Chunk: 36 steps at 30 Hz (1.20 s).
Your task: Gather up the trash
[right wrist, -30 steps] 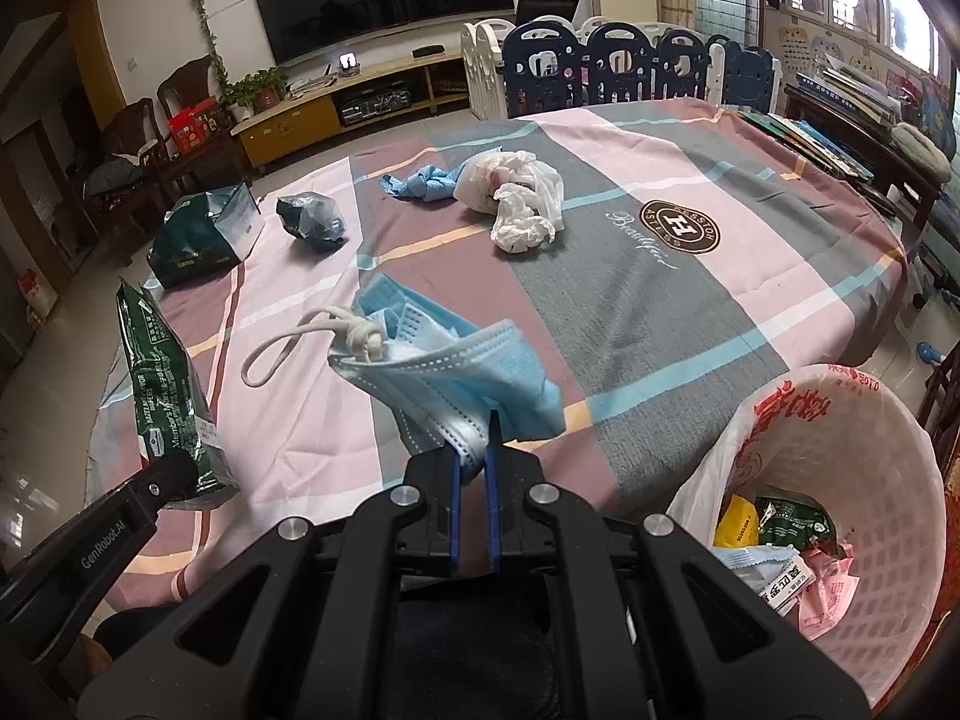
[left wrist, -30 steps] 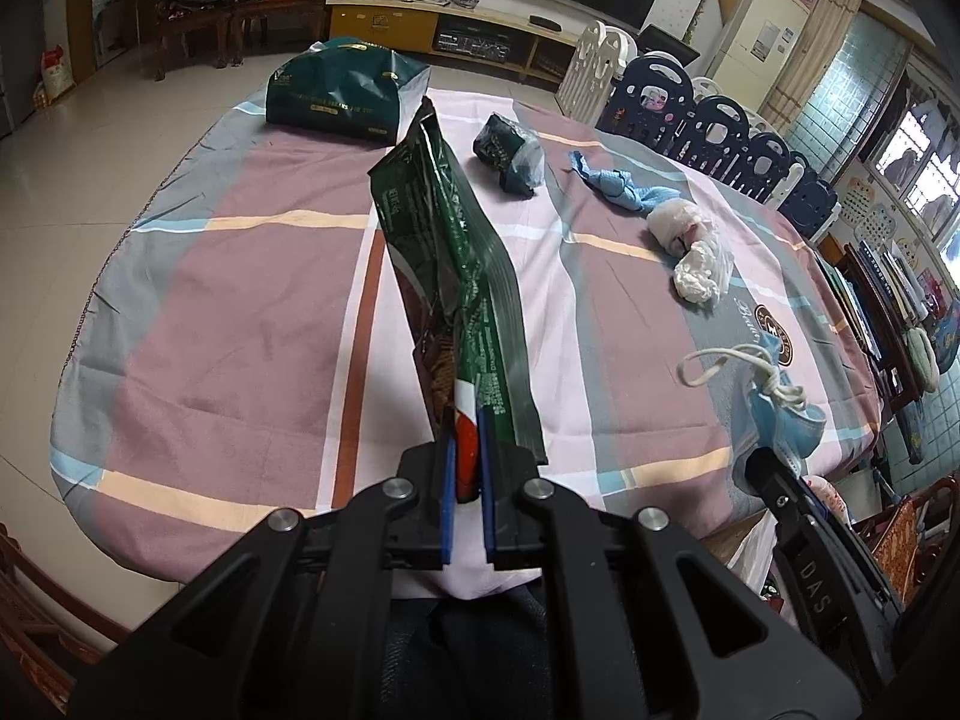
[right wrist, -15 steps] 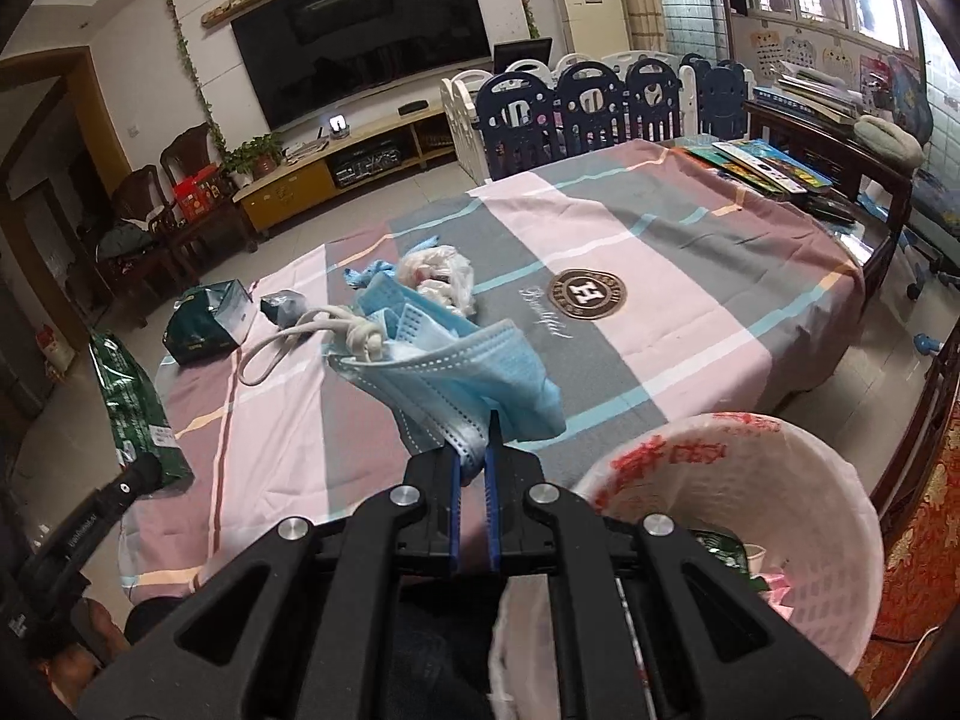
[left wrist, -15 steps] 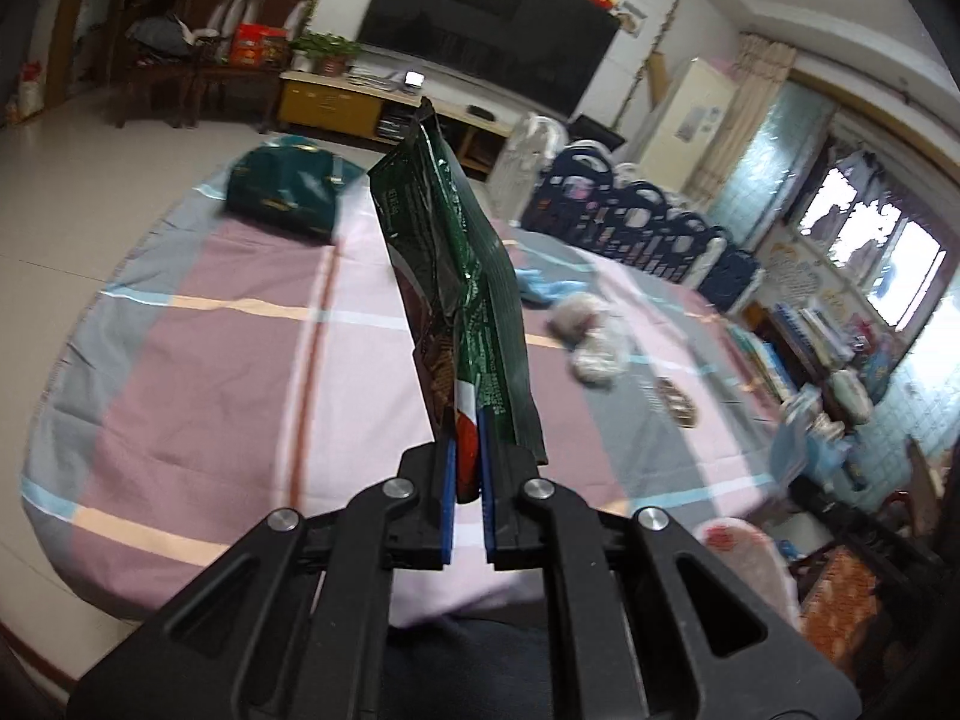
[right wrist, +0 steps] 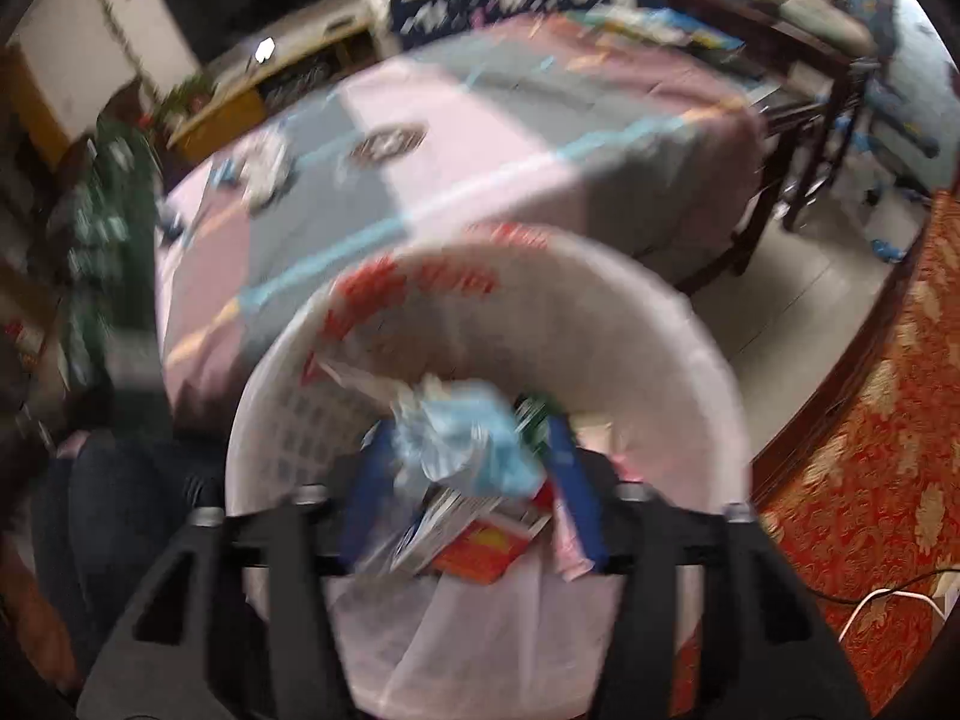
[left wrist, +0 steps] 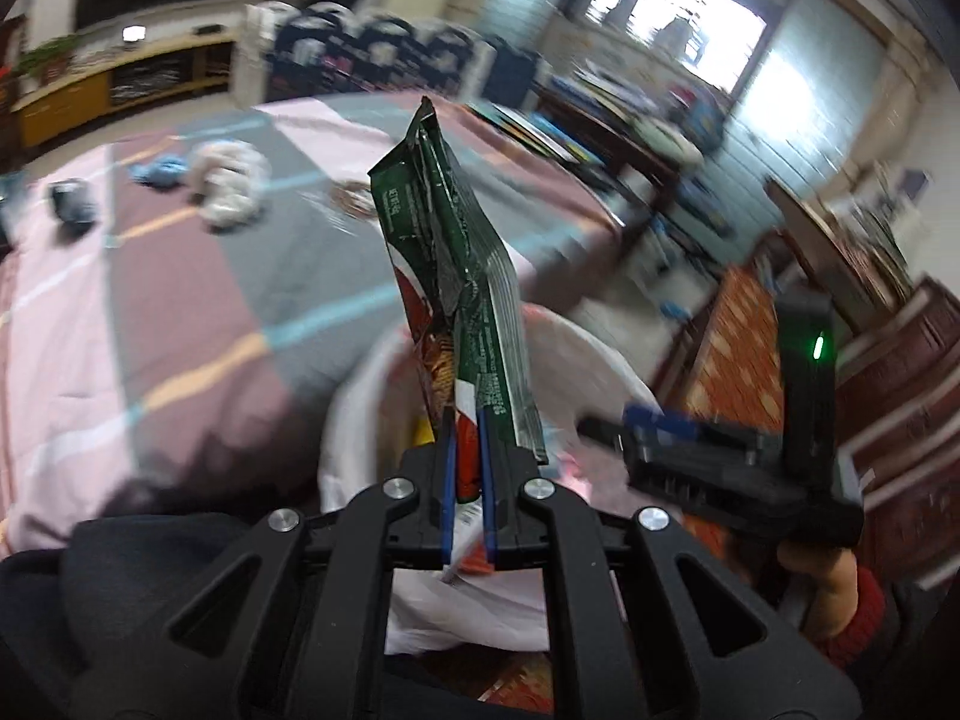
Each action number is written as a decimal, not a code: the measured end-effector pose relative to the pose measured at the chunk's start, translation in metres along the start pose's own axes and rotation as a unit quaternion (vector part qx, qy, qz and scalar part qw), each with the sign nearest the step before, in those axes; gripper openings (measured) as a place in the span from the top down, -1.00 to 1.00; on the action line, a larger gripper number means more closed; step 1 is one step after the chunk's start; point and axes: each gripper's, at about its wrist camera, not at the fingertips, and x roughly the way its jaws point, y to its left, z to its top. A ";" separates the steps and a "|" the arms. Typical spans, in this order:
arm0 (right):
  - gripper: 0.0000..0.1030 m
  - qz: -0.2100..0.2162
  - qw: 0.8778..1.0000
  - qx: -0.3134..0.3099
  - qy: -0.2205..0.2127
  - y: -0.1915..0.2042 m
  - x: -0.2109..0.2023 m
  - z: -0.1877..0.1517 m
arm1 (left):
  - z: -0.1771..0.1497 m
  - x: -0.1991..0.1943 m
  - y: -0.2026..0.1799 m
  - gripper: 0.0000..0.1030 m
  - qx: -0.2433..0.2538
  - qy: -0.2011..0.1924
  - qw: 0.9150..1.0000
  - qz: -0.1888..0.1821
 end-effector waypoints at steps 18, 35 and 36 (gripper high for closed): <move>-0.47 -0.021 0.989 0.104 -0.099 -0.053 -0.043 0.026 | -0.003 0.008 0.018 -0.67 0.021 -0.024 0.972 0.232; -0.56 0.070 0.997 -0.021 -0.025 0.098 0.000 0.027 | -0.010 -0.100 0.211 -0.82 -0.197 -0.082 0.896 0.390; -0.56 0.079 0.996 -0.030 -0.018 0.113 0.006 0.027 | -0.012 -0.100 0.215 -0.82 -0.211 -0.085 0.896 0.382</move>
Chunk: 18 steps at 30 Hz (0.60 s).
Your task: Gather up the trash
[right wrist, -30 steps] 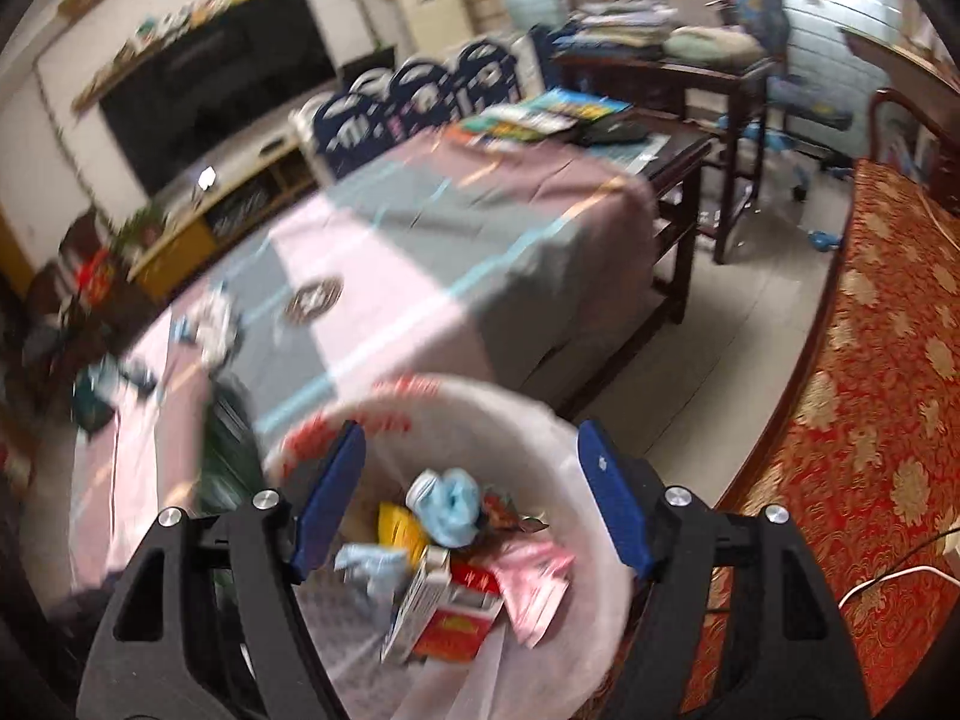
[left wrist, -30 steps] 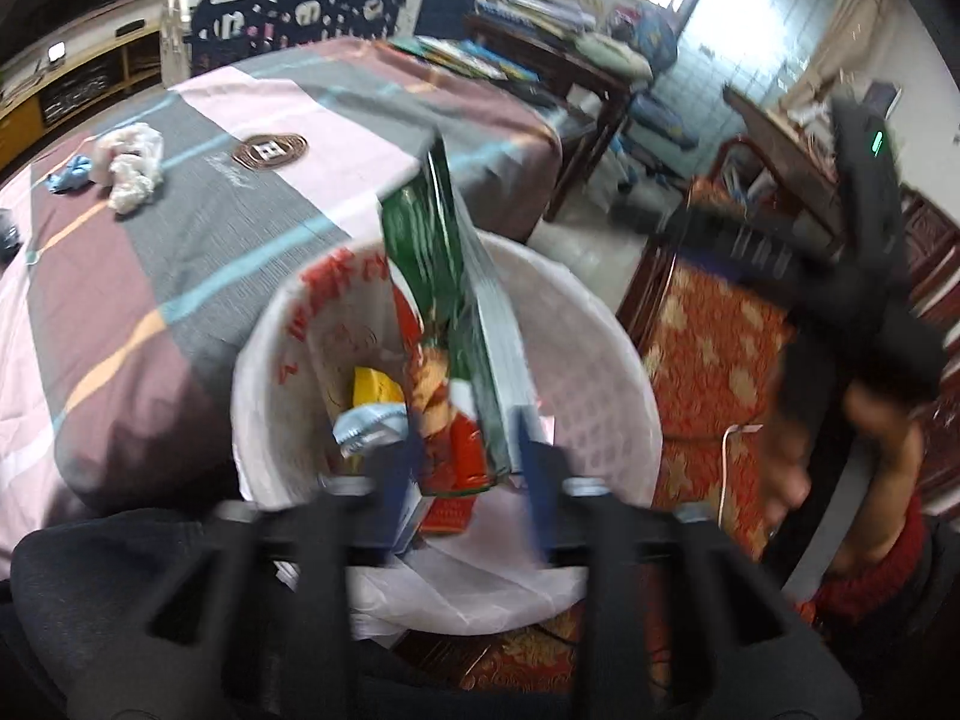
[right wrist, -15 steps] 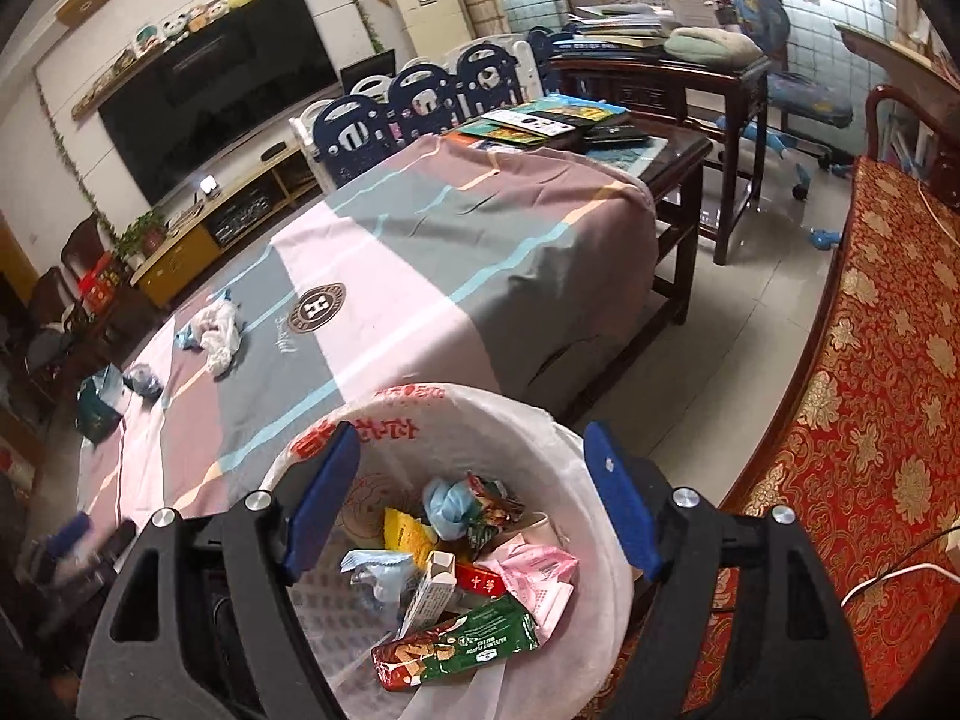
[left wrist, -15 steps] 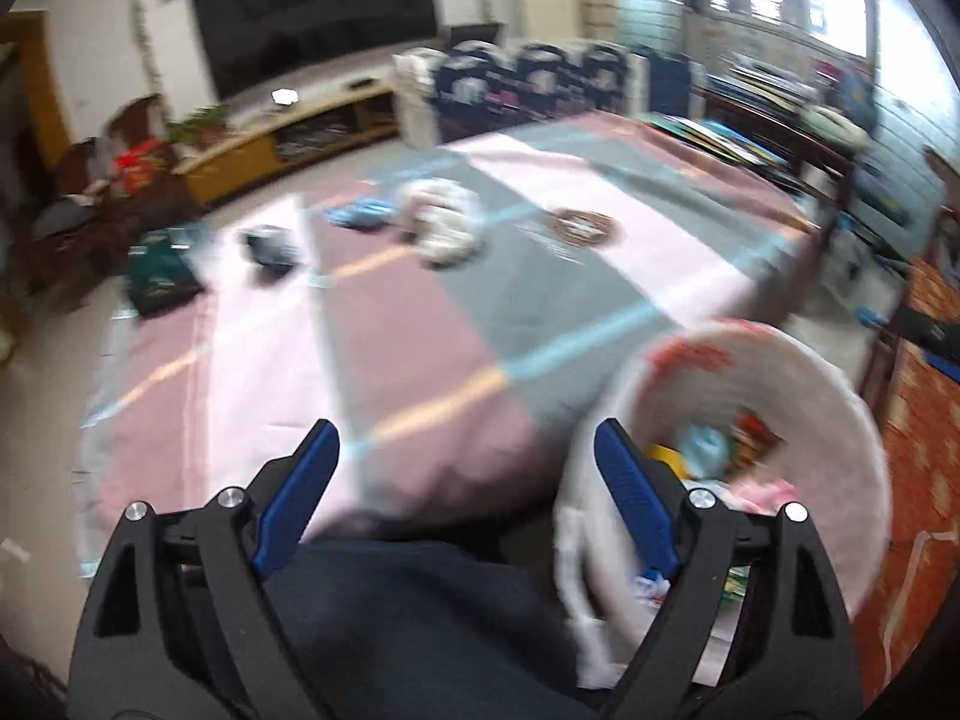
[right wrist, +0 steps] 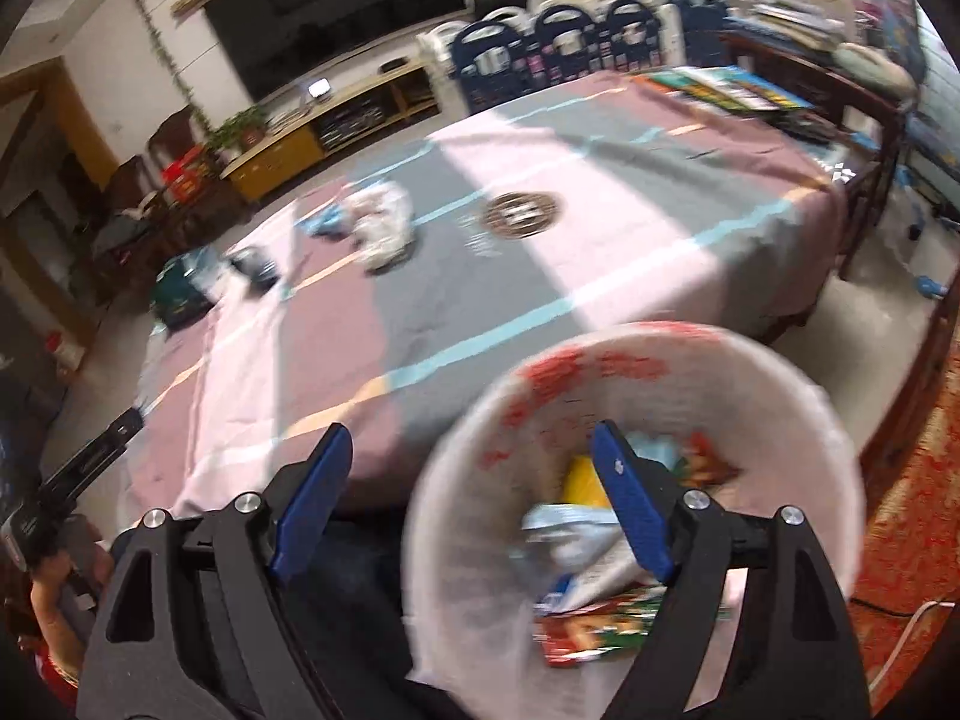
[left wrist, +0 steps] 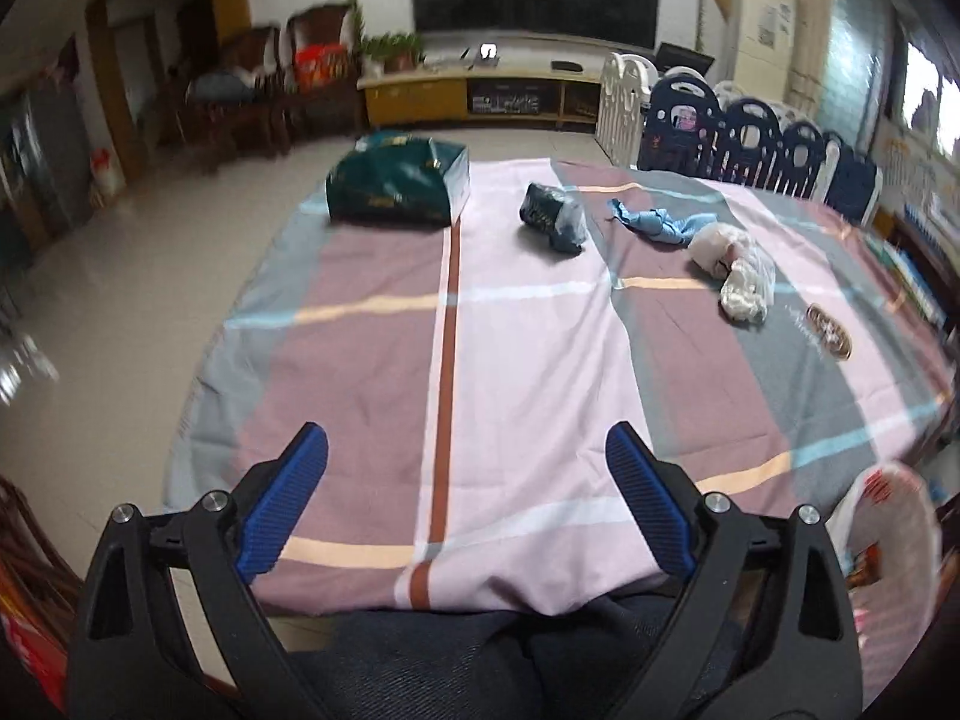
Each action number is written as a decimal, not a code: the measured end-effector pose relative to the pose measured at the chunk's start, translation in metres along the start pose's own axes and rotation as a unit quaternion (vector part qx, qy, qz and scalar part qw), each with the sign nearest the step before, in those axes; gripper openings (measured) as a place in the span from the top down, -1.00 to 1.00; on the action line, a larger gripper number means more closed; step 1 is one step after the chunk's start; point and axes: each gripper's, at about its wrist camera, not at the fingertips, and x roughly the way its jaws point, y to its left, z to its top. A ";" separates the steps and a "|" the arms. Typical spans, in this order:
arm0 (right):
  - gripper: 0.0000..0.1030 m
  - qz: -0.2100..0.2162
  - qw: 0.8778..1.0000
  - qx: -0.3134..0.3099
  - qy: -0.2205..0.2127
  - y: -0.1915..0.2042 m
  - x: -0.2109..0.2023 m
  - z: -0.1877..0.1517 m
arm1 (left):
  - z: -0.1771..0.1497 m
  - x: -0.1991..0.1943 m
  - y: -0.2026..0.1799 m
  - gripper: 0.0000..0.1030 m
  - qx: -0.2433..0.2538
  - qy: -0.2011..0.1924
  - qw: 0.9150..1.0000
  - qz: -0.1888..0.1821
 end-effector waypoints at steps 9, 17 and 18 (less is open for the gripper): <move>-0.56 0.033 0.994 -0.092 0.045 0.097 0.050 -0.023 | -0.013 0.021 0.038 -0.86 -0.117 0.060 0.990 -0.060; -0.56 0.023 0.992 -0.101 0.077 0.103 0.068 -0.034 | -0.016 0.027 0.038 -0.86 -0.127 0.075 0.987 -0.057; -0.56 0.022 0.991 -0.101 0.079 0.103 0.070 -0.035 | -0.016 0.027 0.037 -0.86 -0.123 0.075 0.988 -0.057</move>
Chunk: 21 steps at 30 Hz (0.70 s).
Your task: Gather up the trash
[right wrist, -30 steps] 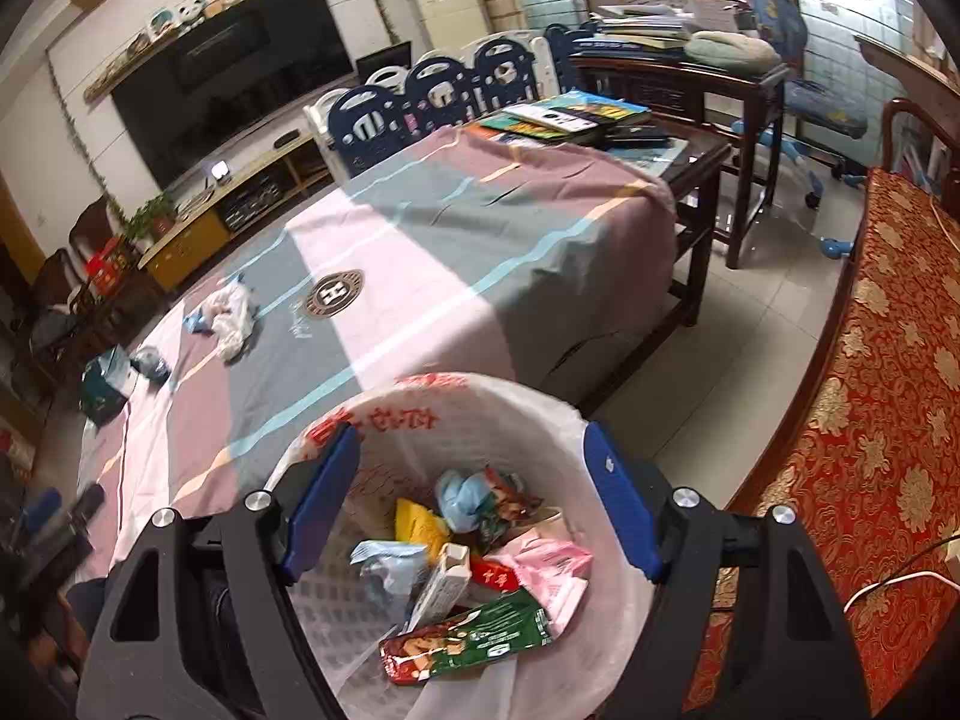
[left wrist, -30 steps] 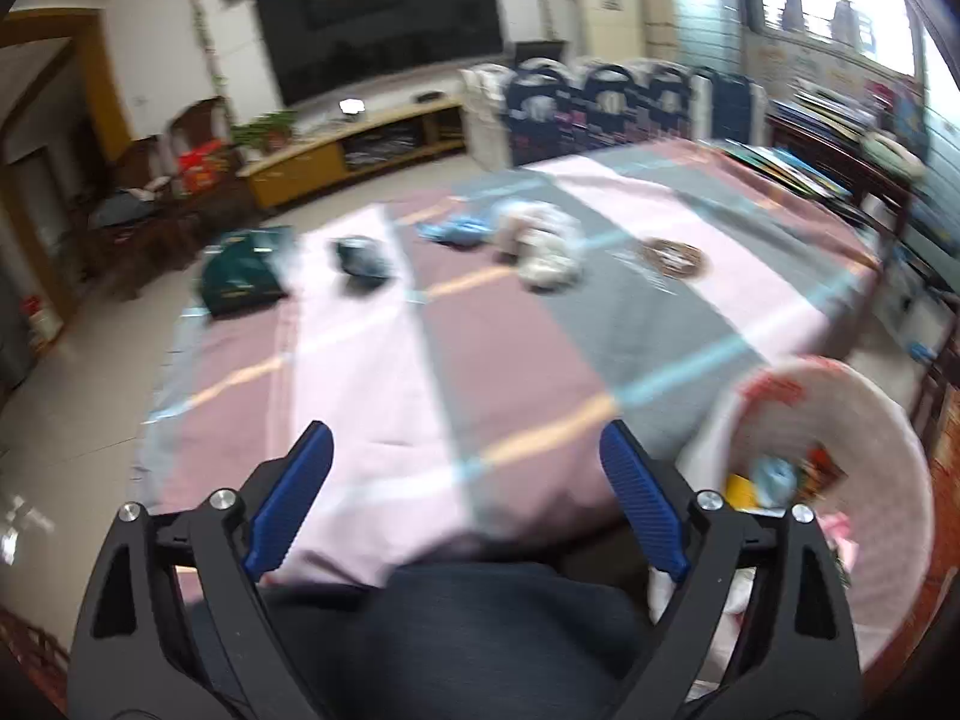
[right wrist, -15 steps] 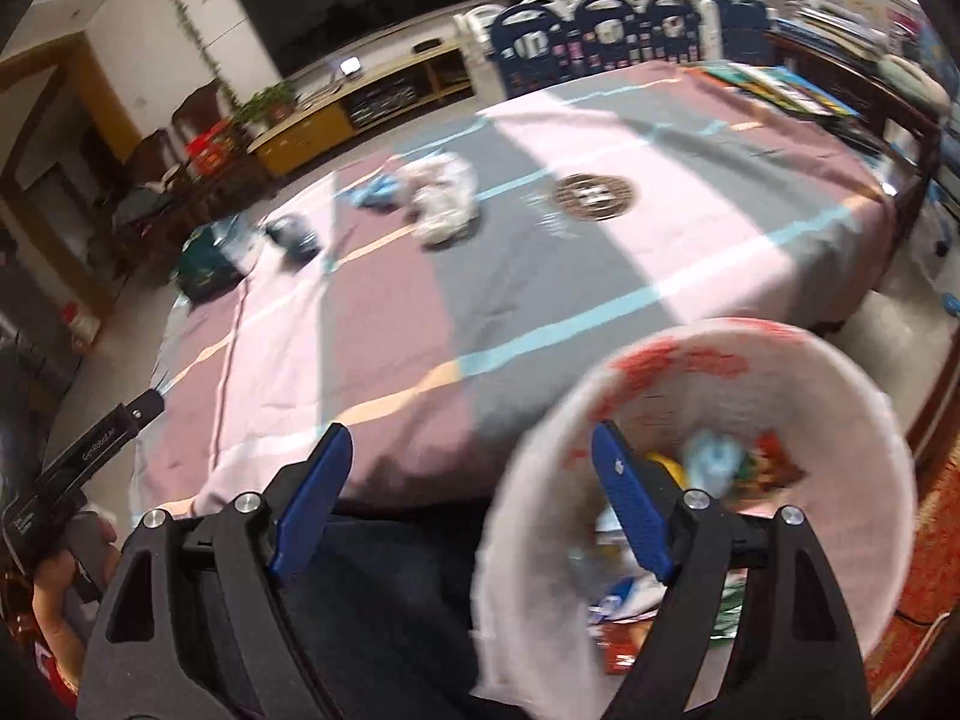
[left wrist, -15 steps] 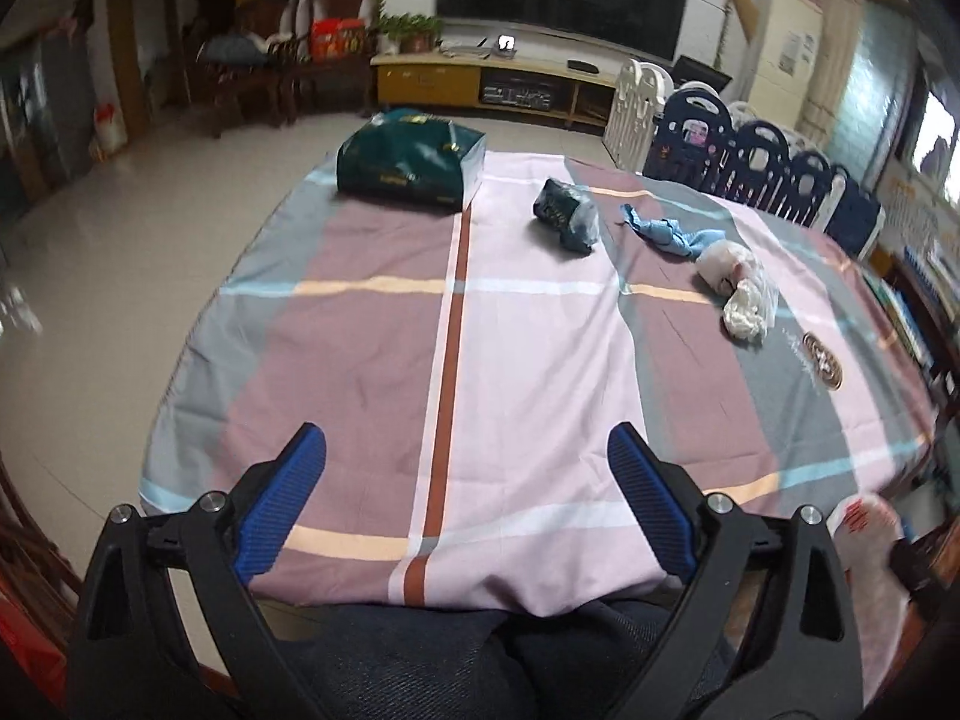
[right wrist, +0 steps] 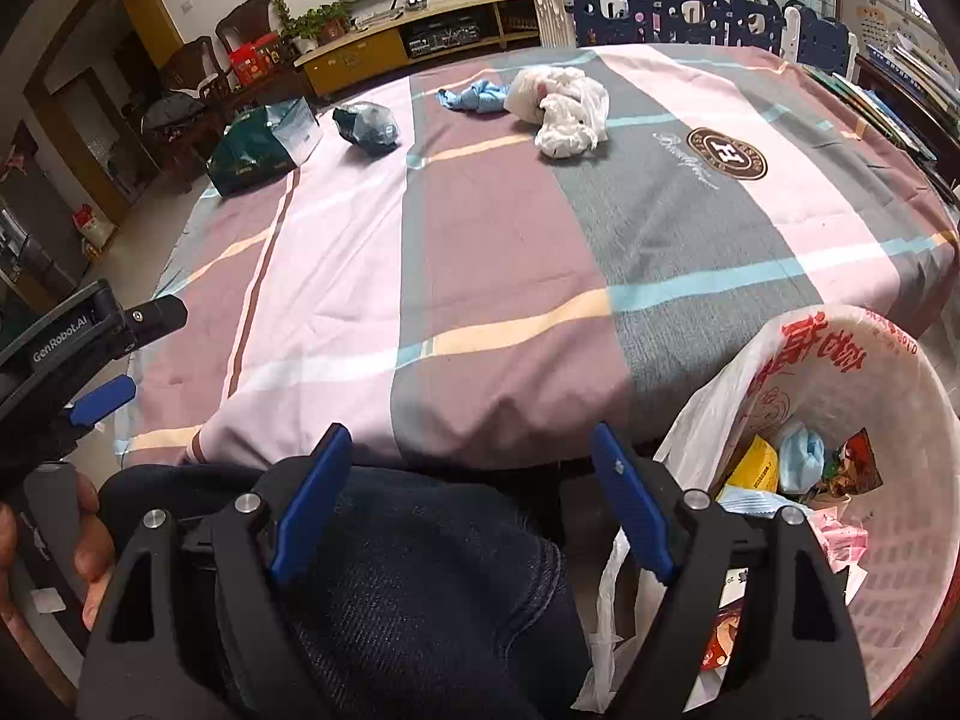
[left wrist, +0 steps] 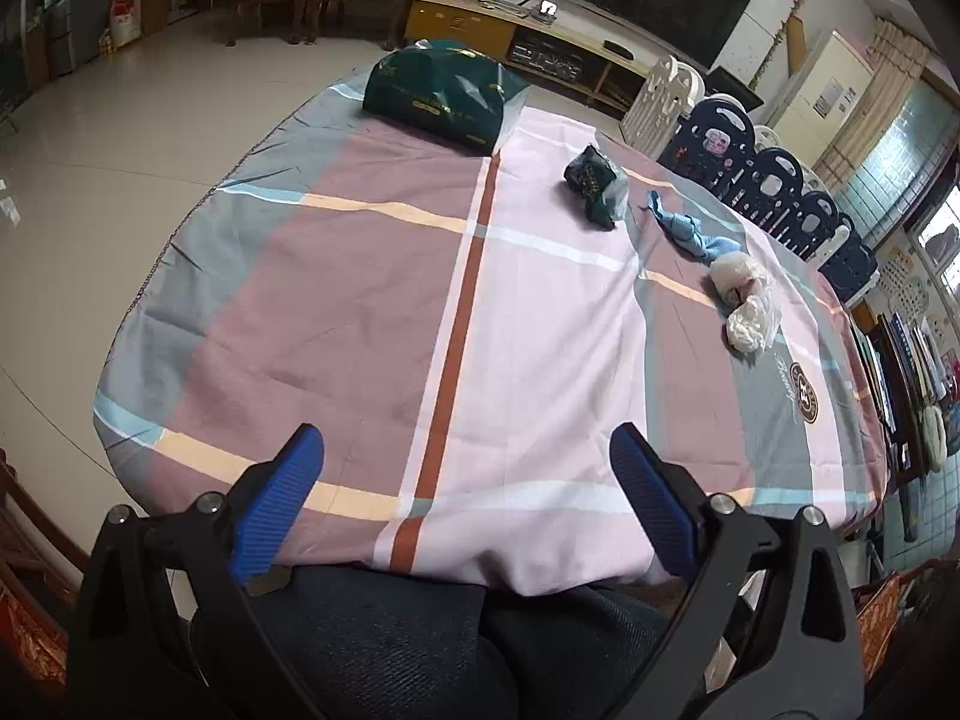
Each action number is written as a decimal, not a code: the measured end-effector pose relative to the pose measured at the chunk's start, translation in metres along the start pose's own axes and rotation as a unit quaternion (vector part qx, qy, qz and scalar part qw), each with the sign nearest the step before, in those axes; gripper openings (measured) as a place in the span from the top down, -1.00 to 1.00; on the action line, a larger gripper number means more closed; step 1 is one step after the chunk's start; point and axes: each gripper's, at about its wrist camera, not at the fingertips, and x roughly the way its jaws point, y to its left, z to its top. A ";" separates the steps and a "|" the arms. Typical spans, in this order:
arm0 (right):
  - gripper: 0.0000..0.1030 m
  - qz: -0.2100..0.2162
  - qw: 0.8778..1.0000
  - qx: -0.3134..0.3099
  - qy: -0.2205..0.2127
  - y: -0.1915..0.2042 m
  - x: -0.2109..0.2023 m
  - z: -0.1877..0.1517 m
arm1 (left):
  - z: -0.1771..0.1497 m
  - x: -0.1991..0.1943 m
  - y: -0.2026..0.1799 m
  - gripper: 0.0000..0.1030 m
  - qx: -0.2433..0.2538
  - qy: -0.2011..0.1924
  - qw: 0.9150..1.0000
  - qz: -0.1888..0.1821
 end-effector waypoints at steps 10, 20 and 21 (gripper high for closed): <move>-0.56 -0.007 1.000 -0.008 0.024 0.004 0.013 0.000 | 0.025 0.004 -0.014 -0.86 0.031 -0.016 0.995 0.095; -0.56 -0.034 0.999 0.023 -0.009 -0.015 0.025 0.060 | 0.056 0.023 0.017 -0.86 -0.070 -0.043 0.992 0.092; -0.56 -0.033 0.999 0.027 -0.015 -0.017 0.027 0.076 | 0.055 0.022 0.021 -0.86 -0.083 -0.046 0.991 0.091</move>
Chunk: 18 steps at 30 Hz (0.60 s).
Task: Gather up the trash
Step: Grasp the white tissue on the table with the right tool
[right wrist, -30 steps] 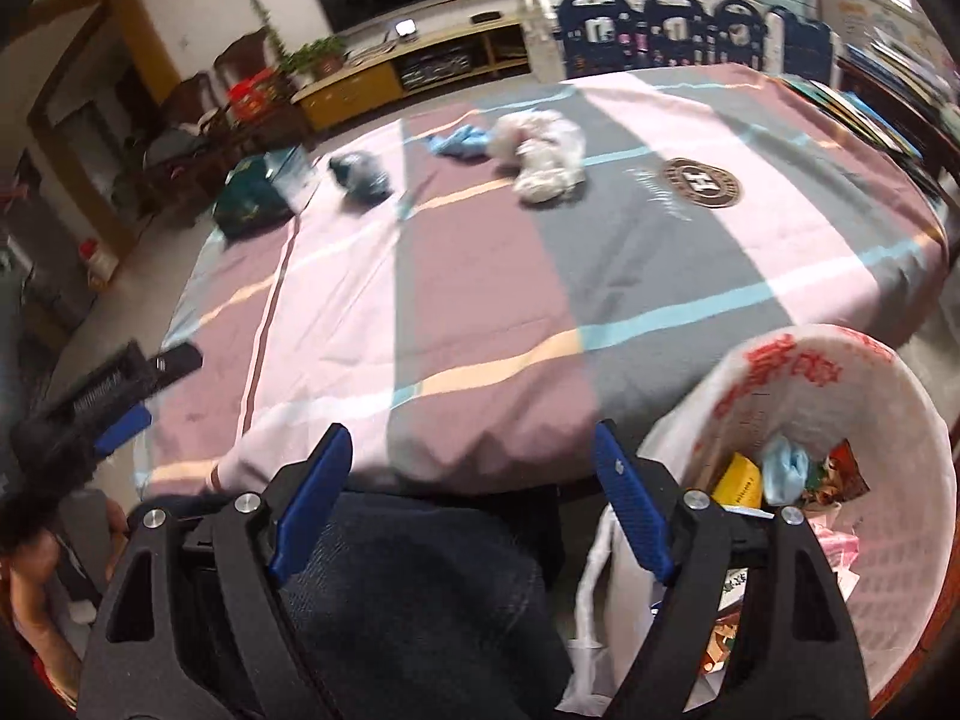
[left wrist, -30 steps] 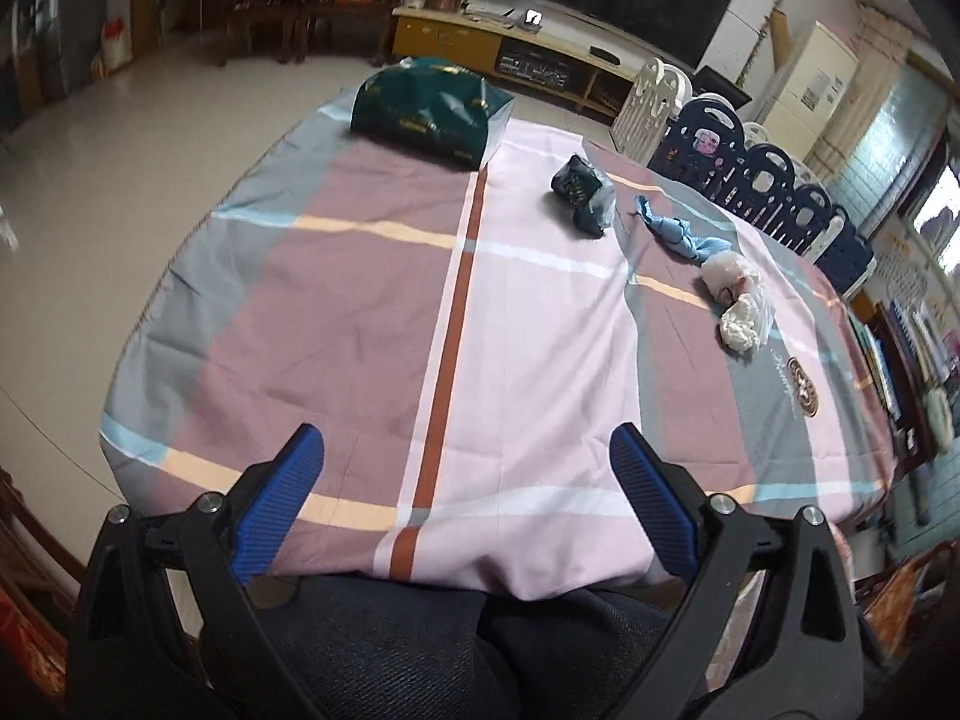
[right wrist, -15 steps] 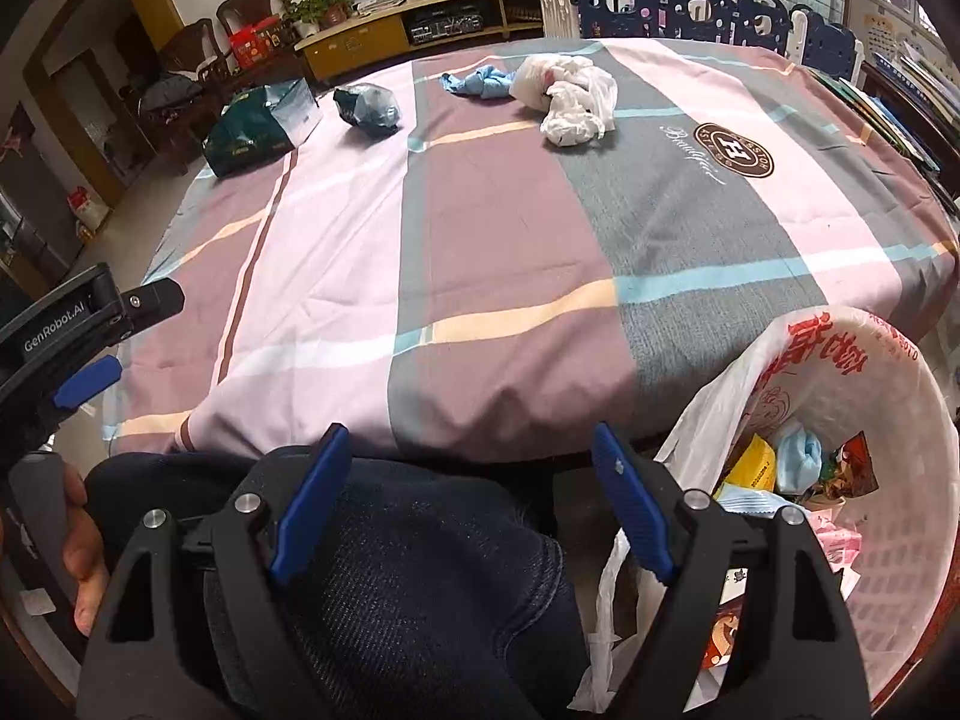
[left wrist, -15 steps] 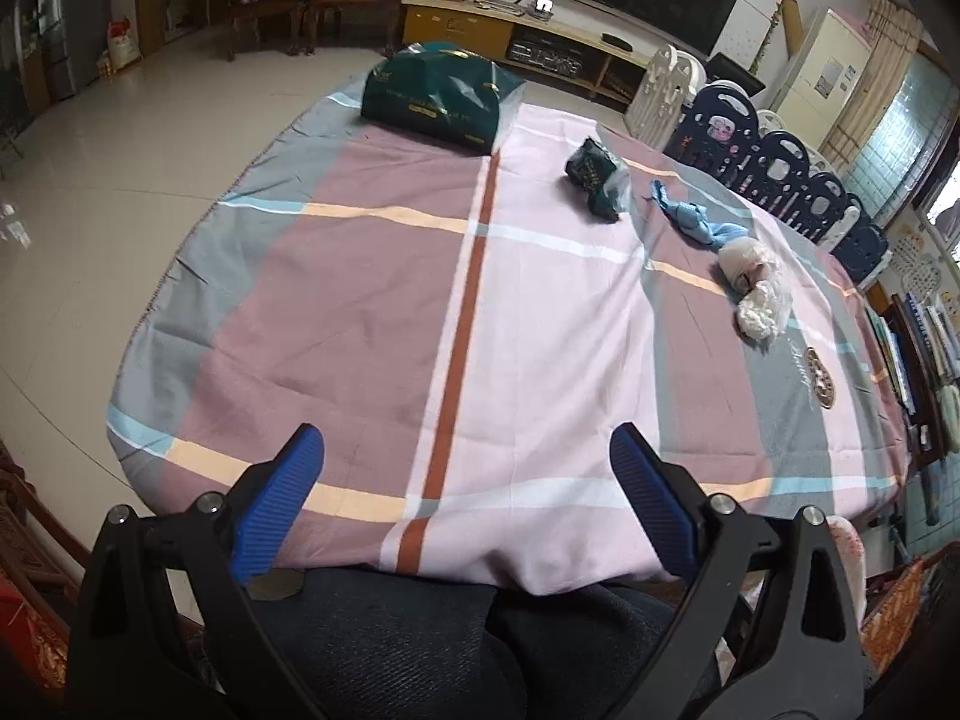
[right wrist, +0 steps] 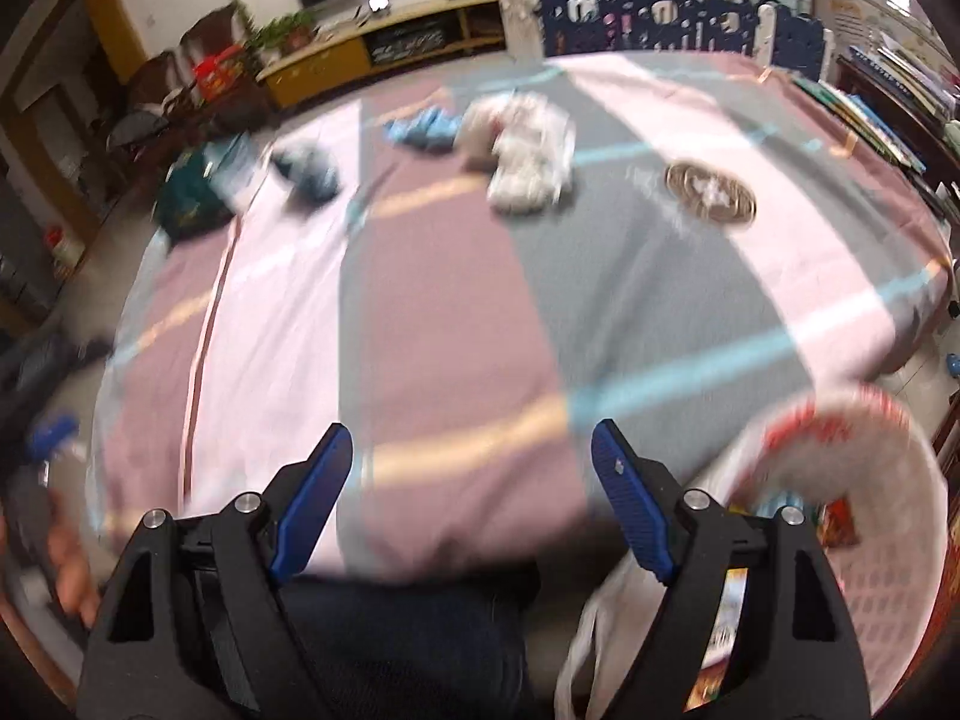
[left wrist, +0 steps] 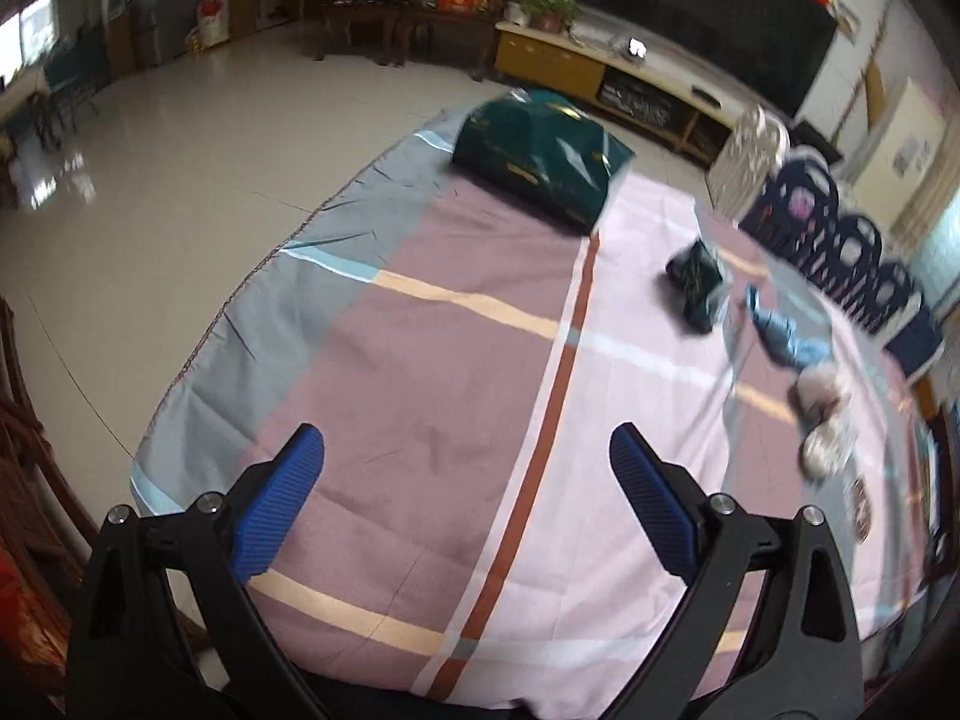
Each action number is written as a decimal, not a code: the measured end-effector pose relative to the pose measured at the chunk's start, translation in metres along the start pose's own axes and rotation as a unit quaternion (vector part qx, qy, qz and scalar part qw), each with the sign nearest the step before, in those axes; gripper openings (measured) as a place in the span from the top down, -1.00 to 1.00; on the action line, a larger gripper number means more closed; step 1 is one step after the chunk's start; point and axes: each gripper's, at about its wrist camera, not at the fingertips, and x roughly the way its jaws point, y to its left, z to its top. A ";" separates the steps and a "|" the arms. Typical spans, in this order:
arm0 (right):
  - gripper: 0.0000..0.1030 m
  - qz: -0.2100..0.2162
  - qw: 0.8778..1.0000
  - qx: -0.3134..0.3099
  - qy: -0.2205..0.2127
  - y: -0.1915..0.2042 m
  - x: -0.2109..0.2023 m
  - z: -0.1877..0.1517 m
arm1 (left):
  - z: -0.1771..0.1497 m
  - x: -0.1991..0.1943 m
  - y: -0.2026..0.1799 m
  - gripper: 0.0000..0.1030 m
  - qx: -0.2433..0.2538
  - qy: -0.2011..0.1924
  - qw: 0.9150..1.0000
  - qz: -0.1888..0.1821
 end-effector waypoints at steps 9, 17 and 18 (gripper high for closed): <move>-0.72 -0.101 0.993 -0.048 -0.044 0.009 0.090 0.145 | -0.002 0.007 0.001 -0.86 -0.015 -0.010 0.999 0.032; 0.60 -0.010 0.999 -0.019 0.038 -0.018 0.140 0.142 | 0.000 0.019 -0.014 -0.86 0.005 -0.002 0.999 0.040; 0.61 0.015 0.999 -0.015 0.044 -0.016 0.136 0.137 | -0.001 0.019 -0.015 -0.86 0.008 -0.003 0.999 0.040</move>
